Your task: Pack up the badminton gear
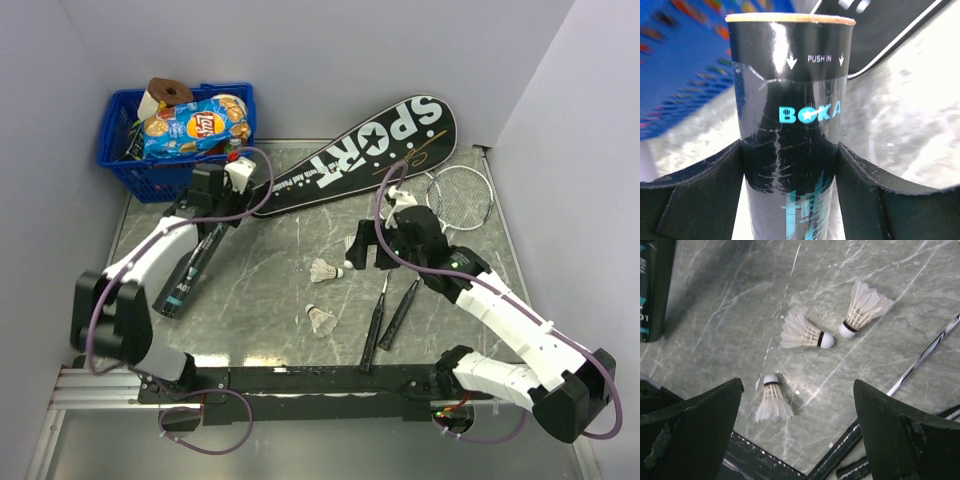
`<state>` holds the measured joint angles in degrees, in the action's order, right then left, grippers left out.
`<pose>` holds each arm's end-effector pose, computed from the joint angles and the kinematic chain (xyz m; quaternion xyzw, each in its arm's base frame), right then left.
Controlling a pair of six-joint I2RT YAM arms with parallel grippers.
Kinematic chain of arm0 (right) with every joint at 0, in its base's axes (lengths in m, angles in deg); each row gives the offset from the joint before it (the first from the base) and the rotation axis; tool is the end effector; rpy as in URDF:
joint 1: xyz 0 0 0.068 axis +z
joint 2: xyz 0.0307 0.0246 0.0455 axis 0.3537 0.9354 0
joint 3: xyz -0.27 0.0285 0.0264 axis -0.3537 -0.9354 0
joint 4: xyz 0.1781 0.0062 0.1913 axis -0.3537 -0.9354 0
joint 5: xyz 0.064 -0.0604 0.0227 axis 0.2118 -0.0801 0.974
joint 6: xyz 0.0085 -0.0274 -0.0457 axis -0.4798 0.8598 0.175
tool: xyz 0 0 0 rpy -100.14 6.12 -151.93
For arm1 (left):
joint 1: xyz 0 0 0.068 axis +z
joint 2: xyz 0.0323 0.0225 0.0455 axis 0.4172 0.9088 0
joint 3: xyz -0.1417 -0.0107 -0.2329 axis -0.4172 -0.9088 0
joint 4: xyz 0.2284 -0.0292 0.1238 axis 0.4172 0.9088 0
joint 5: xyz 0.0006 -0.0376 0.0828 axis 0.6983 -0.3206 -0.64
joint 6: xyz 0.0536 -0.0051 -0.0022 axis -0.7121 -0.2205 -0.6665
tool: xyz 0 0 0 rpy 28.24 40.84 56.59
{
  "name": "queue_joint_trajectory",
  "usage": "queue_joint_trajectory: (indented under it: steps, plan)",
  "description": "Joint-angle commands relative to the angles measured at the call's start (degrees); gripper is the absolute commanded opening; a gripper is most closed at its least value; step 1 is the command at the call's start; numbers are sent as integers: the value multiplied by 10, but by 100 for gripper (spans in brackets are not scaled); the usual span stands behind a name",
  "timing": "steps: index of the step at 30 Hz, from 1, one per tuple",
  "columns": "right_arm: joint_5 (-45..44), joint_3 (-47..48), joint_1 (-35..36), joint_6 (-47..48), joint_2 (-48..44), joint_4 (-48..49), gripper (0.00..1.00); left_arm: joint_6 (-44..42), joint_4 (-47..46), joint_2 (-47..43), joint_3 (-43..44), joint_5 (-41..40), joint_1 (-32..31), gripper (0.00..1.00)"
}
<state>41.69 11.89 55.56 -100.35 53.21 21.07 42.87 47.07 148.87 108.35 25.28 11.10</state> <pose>0.1840 0.1298 0.3145 -0.0854 0.8759 0.2519 0.4025 0.3316 -0.0771 0.2620 0.2166 0.8693 0.0476 0.4417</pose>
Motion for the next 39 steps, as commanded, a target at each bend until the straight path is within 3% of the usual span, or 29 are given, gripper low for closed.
queue_joint_trajectory:
  steps: [1,7,11,15,20,25,39]
  plan:
    - [10,30,7,14,-35,-46,100,15,30,-94,-16,-14,-60,1]
    - [105,49,8,54,-81,-68,100,34,36,-203,-64,78,-153,1]
    - [159,66,8,60,-98,-93,99,36,36,-250,-93,226,-191,1]
    - [205,90,8,79,-114,-129,98,54,41,-268,-98,300,-224,1]
    - [295,111,9,82,-121,-127,95,67,38,-275,-110,329,-276,1]
    - [351,131,9,80,-96,-98,81,77,28,-293,-129,363,-306,1]
    - [441,138,25,52,-8,-21,55,75,-2,-340,-165,402,-316,1]
